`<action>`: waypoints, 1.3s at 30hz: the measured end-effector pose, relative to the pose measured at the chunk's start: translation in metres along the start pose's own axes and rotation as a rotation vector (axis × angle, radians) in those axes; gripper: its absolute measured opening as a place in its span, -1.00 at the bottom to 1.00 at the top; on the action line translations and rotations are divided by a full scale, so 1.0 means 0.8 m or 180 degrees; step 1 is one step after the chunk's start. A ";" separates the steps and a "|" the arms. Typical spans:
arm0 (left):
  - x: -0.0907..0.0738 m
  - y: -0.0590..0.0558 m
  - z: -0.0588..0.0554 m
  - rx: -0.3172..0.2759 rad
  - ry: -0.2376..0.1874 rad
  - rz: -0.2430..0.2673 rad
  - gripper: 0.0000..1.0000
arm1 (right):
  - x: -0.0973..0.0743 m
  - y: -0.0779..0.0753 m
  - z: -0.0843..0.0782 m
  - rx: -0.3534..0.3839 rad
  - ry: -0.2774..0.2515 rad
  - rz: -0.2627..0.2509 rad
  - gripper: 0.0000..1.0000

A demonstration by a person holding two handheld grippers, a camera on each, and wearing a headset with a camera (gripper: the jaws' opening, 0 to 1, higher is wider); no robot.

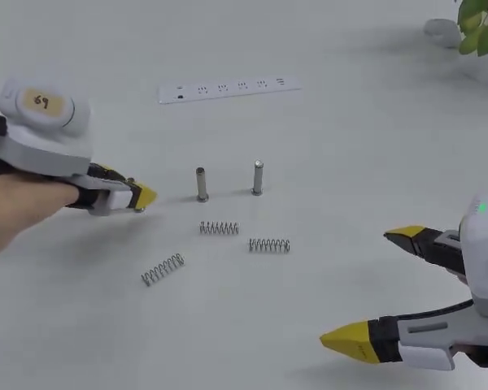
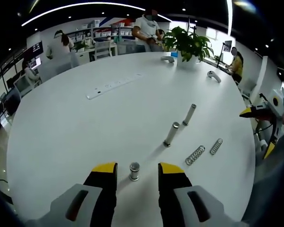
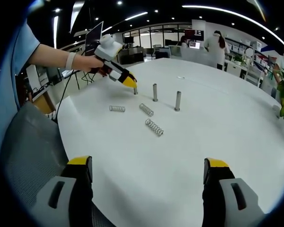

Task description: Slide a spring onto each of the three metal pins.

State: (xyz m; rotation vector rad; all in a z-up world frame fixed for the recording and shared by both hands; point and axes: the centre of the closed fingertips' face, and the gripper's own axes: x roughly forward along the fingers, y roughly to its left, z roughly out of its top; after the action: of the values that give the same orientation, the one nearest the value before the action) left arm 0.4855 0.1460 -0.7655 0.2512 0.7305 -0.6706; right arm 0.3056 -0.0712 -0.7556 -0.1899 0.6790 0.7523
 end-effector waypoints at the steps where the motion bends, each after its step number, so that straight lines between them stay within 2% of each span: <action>1: -0.001 -0.001 0.001 0.0004 -0.0024 -0.0004 -0.35 | 0.000 0.000 0.000 -0.0003 -0.0003 0.0001 0.94; 10: -0.005 -0.004 0.000 0.0007 -0.0138 -0.0026 0.16 | 0.000 -0.004 0.004 -0.0045 -0.0023 -0.0018 0.99; 12: -0.005 -0.009 -0.002 -0.0039 -0.0139 -0.0101 0.27 | 0.000 -0.004 0.006 -0.0054 -0.0036 -0.0017 0.99; 19: -0.008 -0.014 -0.008 -0.0108 -0.0139 -0.0185 0.76 | 0.003 -0.008 0.010 -0.0097 -0.0027 -0.0031 0.99; 23: -0.012 -0.019 -0.010 -0.0019 -0.0146 -0.0243 0.95 | 0.005 -0.007 0.013 -0.0125 -0.0029 -0.0019 0.99; 29: -0.020 -0.029 -0.013 0.0062 -0.0165 -0.0363 0.95 | 0.009 -0.006 0.016 -0.0154 -0.0031 -0.0011 0.99; 32: -0.027 -0.029 -0.011 0.0045 -0.0249 -0.0364 0.95 | 0.010 -0.006 0.019 -0.0168 -0.0042 -0.0008 0.99; 34: -0.031 -0.027 -0.013 0.0037 -0.0244 -0.0341 0.95 | 0.011 -0.006 0.022 -0.0176 -0.0055 -0.0010 0.99; 35: -0.034 -0.031 -0.006 0.0054 -0.0402 -0.0400 0.95 | 0.011 -0.007 0.023 -0.0180 -0.0059 -0.0010 0.99; 38: -0.042 -0.026 -0.015 0.0095 -0.0358 -0.0323 0.95 | 0.011 -0.006 0.028 -0.0213 -0.0076 -0.0010 0.99; 39: -0.046 -0.028 -0.010 0.0127 -0.0483 -0.0343 0.95 | 0.012 -0.006 0.030 -0.0221 -0.0081 -0.0008 0.99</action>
State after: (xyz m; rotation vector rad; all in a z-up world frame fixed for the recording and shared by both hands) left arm 0.4467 0.1501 -0.7453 0.1961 0.5886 -0.7983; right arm 0.3258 -0.0601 -0.7433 -0.2442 0.6287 0.7752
